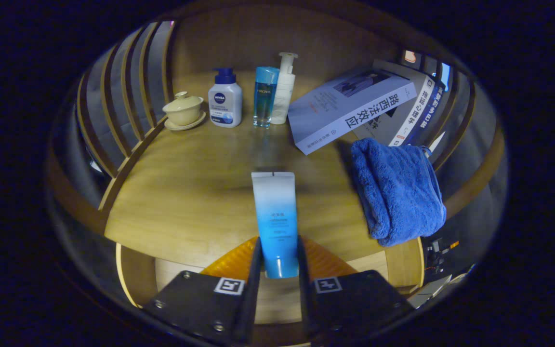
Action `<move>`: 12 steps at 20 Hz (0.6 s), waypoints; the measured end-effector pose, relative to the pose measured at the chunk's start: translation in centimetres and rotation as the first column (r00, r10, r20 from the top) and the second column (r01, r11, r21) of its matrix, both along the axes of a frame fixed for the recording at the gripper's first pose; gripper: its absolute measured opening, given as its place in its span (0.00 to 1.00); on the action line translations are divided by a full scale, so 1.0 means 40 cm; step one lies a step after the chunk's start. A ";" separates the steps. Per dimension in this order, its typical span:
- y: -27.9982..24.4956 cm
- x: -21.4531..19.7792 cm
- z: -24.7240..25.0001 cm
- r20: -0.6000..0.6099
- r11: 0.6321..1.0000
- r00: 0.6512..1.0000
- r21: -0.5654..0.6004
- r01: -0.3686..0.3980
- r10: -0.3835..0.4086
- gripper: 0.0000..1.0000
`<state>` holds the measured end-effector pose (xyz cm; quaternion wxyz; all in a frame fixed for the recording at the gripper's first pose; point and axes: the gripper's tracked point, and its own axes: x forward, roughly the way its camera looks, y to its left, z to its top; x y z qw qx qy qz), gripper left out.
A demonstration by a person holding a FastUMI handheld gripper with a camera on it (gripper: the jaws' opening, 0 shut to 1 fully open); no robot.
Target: Pull open the drawer, take out the items inside it, and place them on the countertop above the cabinet.
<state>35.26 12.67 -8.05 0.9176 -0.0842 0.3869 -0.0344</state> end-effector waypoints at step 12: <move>0.014 -0.168 0.111 0.213 0.999 0.976 0.039 0.028 -0.036 0.39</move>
